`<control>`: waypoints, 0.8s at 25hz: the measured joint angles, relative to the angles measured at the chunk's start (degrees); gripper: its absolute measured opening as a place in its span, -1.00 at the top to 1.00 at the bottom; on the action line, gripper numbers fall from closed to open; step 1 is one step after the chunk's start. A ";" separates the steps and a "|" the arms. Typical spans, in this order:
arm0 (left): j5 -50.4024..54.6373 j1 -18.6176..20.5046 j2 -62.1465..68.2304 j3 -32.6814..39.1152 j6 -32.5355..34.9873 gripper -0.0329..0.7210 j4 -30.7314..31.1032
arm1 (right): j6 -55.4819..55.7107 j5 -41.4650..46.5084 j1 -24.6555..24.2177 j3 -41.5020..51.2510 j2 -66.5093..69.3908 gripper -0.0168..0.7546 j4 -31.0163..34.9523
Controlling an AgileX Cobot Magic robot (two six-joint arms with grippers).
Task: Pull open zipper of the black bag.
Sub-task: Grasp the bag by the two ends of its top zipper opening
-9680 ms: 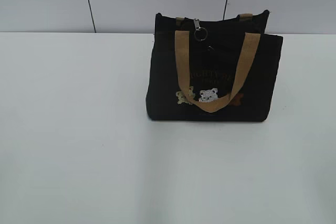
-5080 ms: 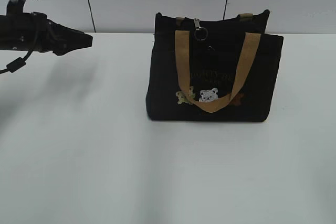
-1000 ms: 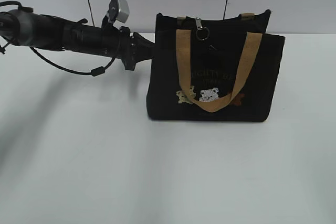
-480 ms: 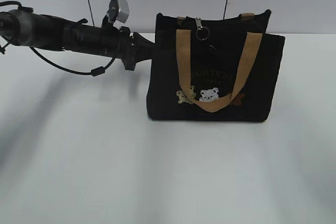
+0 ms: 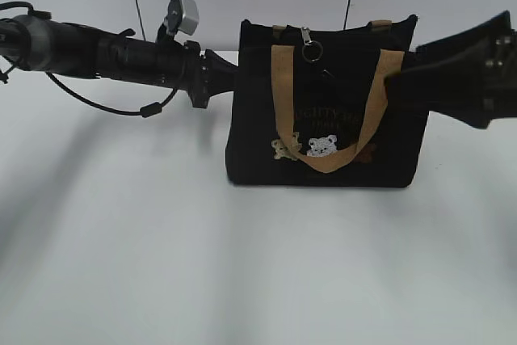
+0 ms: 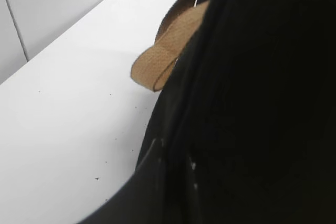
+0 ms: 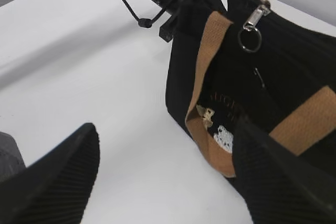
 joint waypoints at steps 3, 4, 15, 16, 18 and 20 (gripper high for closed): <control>0.05 0.00 0.00 0.00 0.00 0.86 0.00 | -2.18 1.33 0.00 -4.71 6.15 -0.59 0.48; 0.05 0.00 0.00 0.00 0.00 0.86 0.00 | -2.85 1.67 0.00 -6.27 8.09 -0.59 0.53; 0.17 0.00 0.00 0.00 0.00 0.86 0.00 | -7.39 2.53 5.94 -21.00 24.67 -0.43 -0.89; 0.27 0.00 0.00 0.00 0.00 0.86 0.00 | -7.39 2.53 6.53 -22.03 26.07 -0.33 -0.95; 0.32 0.00 0.00 0.00 0.00 0.86 0.00 | -7.40 2.53 7.74 -24.44 28.68 -0.14 -1.00; 0.38 0.00 0.00 0.00 0.00 0.86 0.00 | -7.55 2.48 8.32 -26.30 30.72 -0.02 -1.00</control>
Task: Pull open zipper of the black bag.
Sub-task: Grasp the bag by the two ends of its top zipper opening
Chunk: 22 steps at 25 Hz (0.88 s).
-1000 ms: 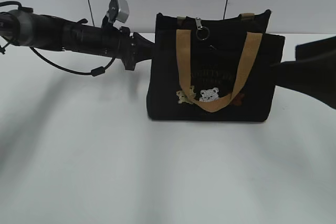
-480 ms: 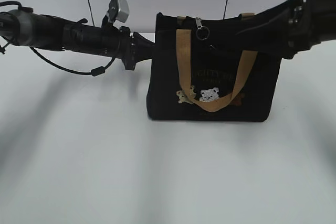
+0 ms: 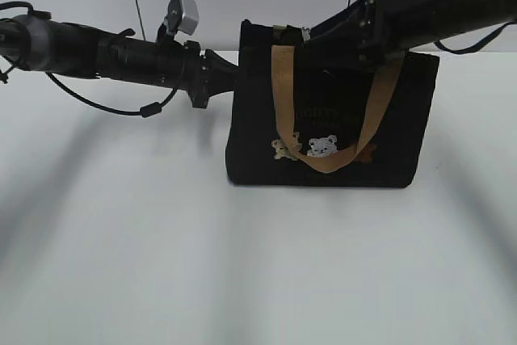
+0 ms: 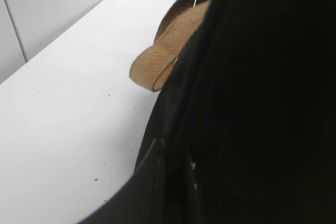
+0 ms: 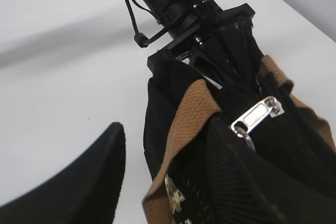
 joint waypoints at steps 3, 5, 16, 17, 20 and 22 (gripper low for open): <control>0.04 0.00 0.00 0.00 0.00 0.86 0.00 | -0.02 -1.65 0.24 -1.43 1.82 0.03 0.00; 0.04 0.00 0.00 0.00 0.00 0.86 0.00 | -0.02 -3.11 0.24 -1.84 2.29 0.04 -0.06; 0.28 0.00 0.00 0.00 0.00 0.86 0.00 | -2.18 -7.05 0.24 -1.95 2.41 0.05 -0.24; 0.33 0.00 0.00 0.00 0.00 0.86 0.00 | -2.20 -7.05 0.24 -1.95 2.72 0.05 -0.24; 0.33 0.00 0.00 0.00 0.00 0.86 0.00 | -2.80 -7.17 0.84 -1.95 3.99 0.05 -0.24; 0.33 0.00 0.00 0.00 0.00 0.86 0.00 | -3.72 -7.29 1.54 -1.95 4.50 0.05 -0.24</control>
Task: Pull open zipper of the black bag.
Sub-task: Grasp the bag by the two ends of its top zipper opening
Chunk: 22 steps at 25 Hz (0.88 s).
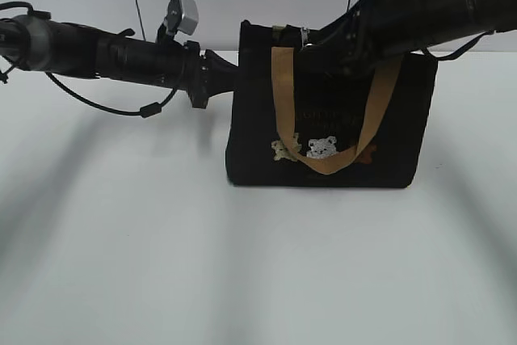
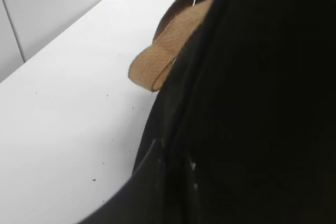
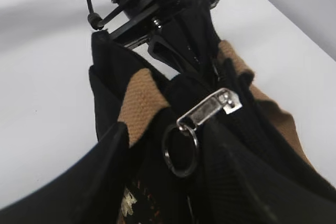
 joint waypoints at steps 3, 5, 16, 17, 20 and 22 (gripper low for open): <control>0.00 0.00 0.00 0.00 0.00 0.86 0.00 | -1.08 -0.06 0.69 0.00 0.32 0.10 0.00; 0.00 0.00 0.00 0.00 0.00 0.86 0.00 | -1.33 -0.47 0.80 0.00 0.38 0.21 0.00; 0.12 0.00 0.00 0.00 0.00 0.86 0.05 | -1.10 -2.96 0.80 0.00 0.43 0.80 0.22; 0.17 0.00 0.00 0.00 0.00 0.86 0.05 | -1.04 -2.97 0.80 0.00 0.43 0.80 0.29; 0.17 0.00 0.00 0.00 0.00 0.86 0.05 | -0.63 -3.03 0.80 0.00 0.43 0.80 0.35; 0.17 0.00 0.00 0.00 0.00 0.86 0.05 | -0.36 -3.03 0.80 0.00 0.43 0.80 0.35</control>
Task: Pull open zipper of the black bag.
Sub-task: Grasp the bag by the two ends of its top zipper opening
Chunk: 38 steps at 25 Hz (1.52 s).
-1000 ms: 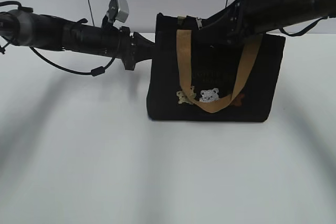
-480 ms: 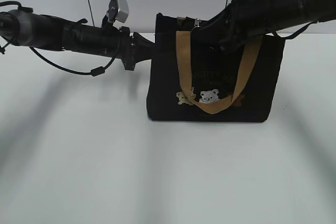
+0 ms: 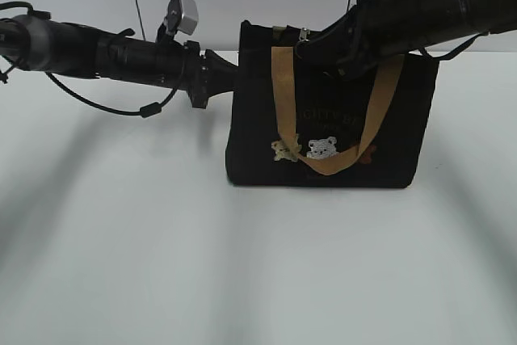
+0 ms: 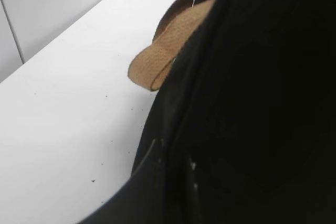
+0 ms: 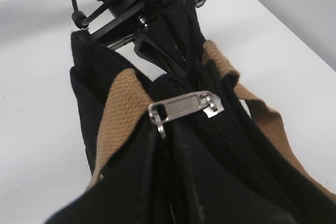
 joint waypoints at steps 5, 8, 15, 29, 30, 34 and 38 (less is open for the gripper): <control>0.00 0.00 0.00 0.00 0.00 0.86 0.00 | 0.79 0.05 0.00 0.00 -0.05 0.54 0.05; 0.00 0.00 0.00 0.00 0.00 0.86 0.00 | 1.33 0.11 0.07 0.00 -0.05 0.43 0.05; 0.00 0.00 0.00 0.00 0.00 0.86 0.00 | 1.51 0.11 0.07 0.00 -0.05 0.41 0.05; 0.00 0.00 0.00 0.00 0.00 0.86 0.00 | 1.96 0.11 0.07 0.00 -0.18 0.74 0.05; 0.00 0.00 0.00 0.00 0.00 0.86 0.00 | 2.23 0.11 0.07 0.00 -0.24 0.74 0.05; 0.00 0.00 0.00 0.00 0.00 0.86 -0.05 | 2.88 0.04 0.07 0.00 -1.27 0.74 -0.07; 0.00 0.00 0.00 0.00 0.00 0.86 -0.05 | 4.06 0.04 0.07 0.00 -1.71 0.74 -0.01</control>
